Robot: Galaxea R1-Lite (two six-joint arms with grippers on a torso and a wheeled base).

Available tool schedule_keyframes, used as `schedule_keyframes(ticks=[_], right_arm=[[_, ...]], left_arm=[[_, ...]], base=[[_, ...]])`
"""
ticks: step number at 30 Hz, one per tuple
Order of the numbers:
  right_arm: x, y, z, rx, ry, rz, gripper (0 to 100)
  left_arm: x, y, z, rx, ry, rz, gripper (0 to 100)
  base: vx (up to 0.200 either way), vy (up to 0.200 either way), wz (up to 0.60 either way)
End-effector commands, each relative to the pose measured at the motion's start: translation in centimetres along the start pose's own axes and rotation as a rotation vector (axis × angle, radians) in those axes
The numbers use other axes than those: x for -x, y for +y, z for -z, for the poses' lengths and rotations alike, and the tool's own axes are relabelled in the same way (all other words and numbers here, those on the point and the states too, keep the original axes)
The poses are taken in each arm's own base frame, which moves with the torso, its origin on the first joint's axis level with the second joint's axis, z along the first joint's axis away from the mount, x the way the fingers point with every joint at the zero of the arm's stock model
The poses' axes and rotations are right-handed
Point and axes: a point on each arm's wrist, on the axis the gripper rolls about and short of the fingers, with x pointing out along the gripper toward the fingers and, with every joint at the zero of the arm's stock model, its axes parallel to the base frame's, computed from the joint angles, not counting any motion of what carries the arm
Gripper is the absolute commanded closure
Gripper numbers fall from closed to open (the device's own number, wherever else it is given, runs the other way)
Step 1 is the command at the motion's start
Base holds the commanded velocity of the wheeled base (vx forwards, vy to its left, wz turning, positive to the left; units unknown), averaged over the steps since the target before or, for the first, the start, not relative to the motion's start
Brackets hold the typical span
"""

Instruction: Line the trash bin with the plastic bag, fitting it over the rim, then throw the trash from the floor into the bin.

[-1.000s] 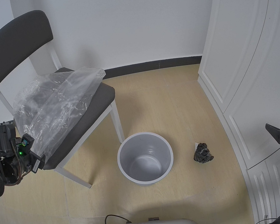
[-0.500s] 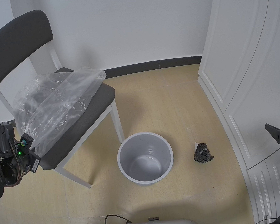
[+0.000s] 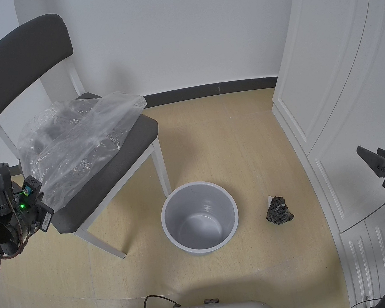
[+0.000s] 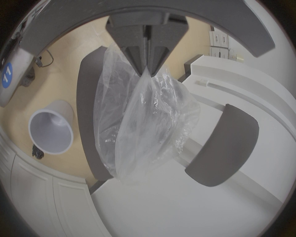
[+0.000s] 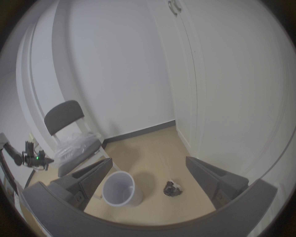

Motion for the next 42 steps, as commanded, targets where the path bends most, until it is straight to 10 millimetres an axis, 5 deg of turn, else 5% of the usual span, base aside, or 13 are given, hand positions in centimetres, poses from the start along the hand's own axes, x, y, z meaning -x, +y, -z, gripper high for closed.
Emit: schedule_keyframes(ticks=[1,6,13,20,31,42], right_arm=[[-3.3,4.2,1.6,-0.112,-0.013,-0.016,0],[-3.1,5.7,3.4,-0.106,0.025,-0.105,0],[-3.1,6.0,3.4,-0.113,0.015,-0.123,0],[-4.3,6.3,4.6,-0.169,0.092,-0.156,0],[-5.0,6.3,5.4,-0.162,0.125,-0.138,0],[-5.4,5.0,5.2,-0.165,0.112,-0.089,0]], left_arm=[[3.8,1.0,-3.4,0.062,-0.254,-0.011,100],[5.2,1.7,-6.4,0.152,-0.382,0.013,100],[7.9,2.5,-9.9,0.247,-0.553,0.074,100],[13.4,2.2,-14.1,0.237,-0.734,0.303,100],[17.7,2.6,-13.9,0.290,-0.868,0.469,100],[19.2,3.1,-13.4,0.306,-0.925,0.527,100]], base=[[0.000,0.000,0.00],[0.000,0.000,0.00],[0.000,0.000,0.00],[0.000,0.000,0.00],[0.000,0.000,0.00],[0.000,0.000,0.00]])
